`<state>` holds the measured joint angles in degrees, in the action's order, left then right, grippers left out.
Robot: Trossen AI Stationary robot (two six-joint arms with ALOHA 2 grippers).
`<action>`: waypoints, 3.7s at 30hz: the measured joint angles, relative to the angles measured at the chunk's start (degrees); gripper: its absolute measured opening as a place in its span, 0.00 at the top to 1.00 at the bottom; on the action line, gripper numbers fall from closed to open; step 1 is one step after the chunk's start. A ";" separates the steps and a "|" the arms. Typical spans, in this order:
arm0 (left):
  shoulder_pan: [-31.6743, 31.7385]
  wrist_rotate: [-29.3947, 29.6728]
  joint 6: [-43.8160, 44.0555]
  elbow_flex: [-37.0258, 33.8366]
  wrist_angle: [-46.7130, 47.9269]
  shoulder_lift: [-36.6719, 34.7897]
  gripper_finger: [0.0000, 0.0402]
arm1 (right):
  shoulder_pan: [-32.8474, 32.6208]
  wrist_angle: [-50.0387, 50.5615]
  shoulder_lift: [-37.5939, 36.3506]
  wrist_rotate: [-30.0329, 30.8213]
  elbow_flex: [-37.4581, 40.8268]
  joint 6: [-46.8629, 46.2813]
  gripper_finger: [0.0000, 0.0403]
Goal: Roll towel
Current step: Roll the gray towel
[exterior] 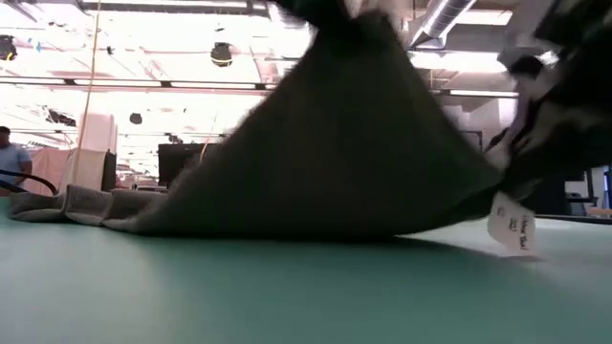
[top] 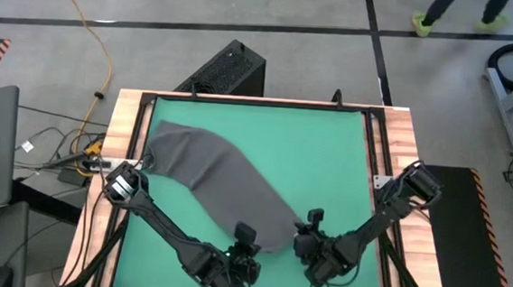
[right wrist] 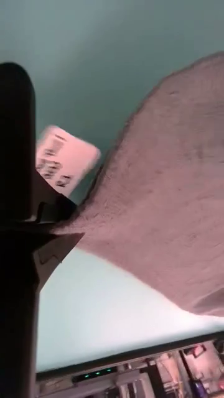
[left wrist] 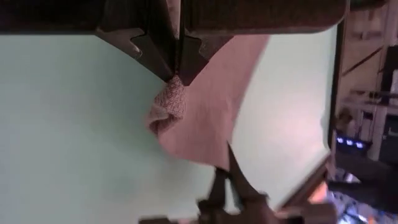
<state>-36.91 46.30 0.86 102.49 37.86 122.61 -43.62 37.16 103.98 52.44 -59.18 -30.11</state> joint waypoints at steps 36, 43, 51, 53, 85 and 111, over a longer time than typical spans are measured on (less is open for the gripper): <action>-24.92 24.90 19.01 27.57 20.65 -0.02 1.00 | 0.63 -3.32 0.37 -10.37 -36.20 33.96 0.96; -24.60 24.35 53.12 25.72 49.76 0.20 1.00 | 9.72 -3.32 0.37 -14.15 -36.20 43.58 0.96; -25.78 18.91 61.63 22.61 52.08 0.07 1.00 | 16.79 -5.26 0.37 -21.11 -36.18 51.17 0.96; -26.37 21.29 62.95 22.61 52.08 0.07 1.00 | 17.66 -6.17 0.31 -21.11 -36.19 52.94 0.96; -6.48 20.77 60.42 20.99 52.14 -1.47 1.00 | 31.15 9.05 -5.20 -30.03 -36.17 61.66 0.96; -21.45 22.91 76.74 0.17 51.83 -24.75 1.00 | 31.02 7.00 -5.44 -34.69 -36.17 61.68 0.96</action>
<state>-58.37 69.21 77.60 102.65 89.69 97.86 -12.60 44.16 98.54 17.76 -95.35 31.57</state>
